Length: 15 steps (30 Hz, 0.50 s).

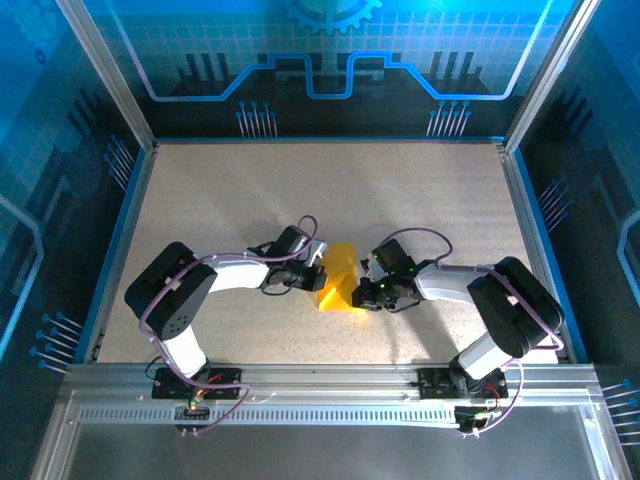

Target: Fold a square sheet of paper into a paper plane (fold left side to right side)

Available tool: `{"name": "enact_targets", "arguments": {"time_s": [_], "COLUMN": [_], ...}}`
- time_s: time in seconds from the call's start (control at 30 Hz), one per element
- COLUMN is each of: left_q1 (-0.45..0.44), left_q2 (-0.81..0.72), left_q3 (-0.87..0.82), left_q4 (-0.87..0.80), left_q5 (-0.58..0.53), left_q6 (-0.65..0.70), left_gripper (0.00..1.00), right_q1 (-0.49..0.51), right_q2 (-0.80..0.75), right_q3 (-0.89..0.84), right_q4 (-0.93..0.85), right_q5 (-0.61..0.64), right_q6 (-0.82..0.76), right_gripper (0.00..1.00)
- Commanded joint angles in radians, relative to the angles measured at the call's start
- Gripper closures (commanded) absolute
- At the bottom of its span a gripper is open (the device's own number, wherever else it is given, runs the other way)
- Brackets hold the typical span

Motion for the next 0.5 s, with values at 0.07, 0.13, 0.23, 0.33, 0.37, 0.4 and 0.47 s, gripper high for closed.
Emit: {"name": "enact_targets", "arguments": {"time_s": [0.07, 0.13, 0.23, 0.33, 0.37, 0.4, 0.47], "left_q1": [0.009, 0.01, 0.01, 0.009, 0.01, 0.01, 0.01], "left_q2": [-0.035, -0.038, -0.028, -0.013, -0.008, -0.005, 0.0], "left_q3": [-0.007, -0.01, -0.005, -0.001, -0.001, -0.001, -0.003], "left_q4": [0.012, 0.015, 0.008, 0.004, 0.005, 0.005, 0.007], "left_q5": [-0.004, -0.005, -0.005, -0.008, -0.007, -0.007, -0.009], "left_q6": [0.018, 0.019, 0.021, 0.023, 0.023, 0.021, 0.021], "left_gripper": [1.0, 1.0, 1.0, 1.0, 1.0, 1.0, 1.0], "right_q1": [0.015, 0.015, 0.015, 0.015, 0.015, 0.016, 0.015], "right_q2": [0.038, 0.037, 0.038, 0.038, 0.037, 0.038, 0.035], "right_q3": [-0.008, -0.007, -0.007, -0.007, -0.009, -0.009, -0.01], "right_q4": [-0.09, -0.091, -0.092, -0.093, -0.093, -0.093, -0.093], "right_q5": [0.068, 0.069, 0.07, 0.069, 0.07, 0.07, 0.071], "right_q6": [-0.015, -0.015, -0.015, -0.015, -0.015, -0.016, -0.015], "right_gripper": [1.0, 1.0, 1.0, 1.0, 1.0, 1.0, 1.0]}}
